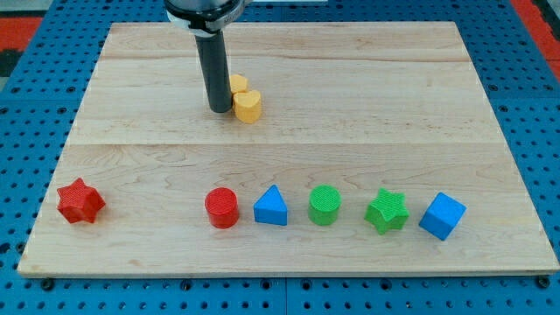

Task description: Place your arm in between the yellow heart and yellow hexagon

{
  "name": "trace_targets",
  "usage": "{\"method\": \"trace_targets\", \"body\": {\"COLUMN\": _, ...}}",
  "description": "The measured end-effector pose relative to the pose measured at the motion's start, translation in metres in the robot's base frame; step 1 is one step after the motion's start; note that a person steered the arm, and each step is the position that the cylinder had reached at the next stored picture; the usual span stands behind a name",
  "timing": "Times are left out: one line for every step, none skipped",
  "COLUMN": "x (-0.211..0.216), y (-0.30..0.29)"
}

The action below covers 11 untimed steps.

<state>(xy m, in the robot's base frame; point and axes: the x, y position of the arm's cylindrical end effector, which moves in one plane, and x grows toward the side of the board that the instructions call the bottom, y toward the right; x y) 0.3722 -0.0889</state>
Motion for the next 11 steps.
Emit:
{"method": "trace_targets", "body": {"x": -0.021, "y": 0.005}}
{"method": "trace_targets", "body": {"x": -0.035, "y": 0.021}}
{"method": "trace_targets", "body": {"x": -0.039, "y": 0.002}}
{"method": "trace_targets", "body": {"x": -0.050, "y": -0.027}}
{"method": "trace_targets", "body": {"x": -0.065, "y": -0.006}}
{"method": "trace_targets", "body": {"x": -0.068, "y": 0.025}}
{"method": "trace_targets", "body": {"x": -0.067, "y": 0.035}}
{"method": "trace_targets", "body": {"x": -0.047, "y": 0.011}}
{"method": "trace_targets", "body": {"x": -0.018, "y": 0.013}}
{"method": "trace_targets", "body": {"x": -0.018, "y": 0.052}}
{"method": "trace_targets", "body": {"x": -0.021, "y": 0.077}}
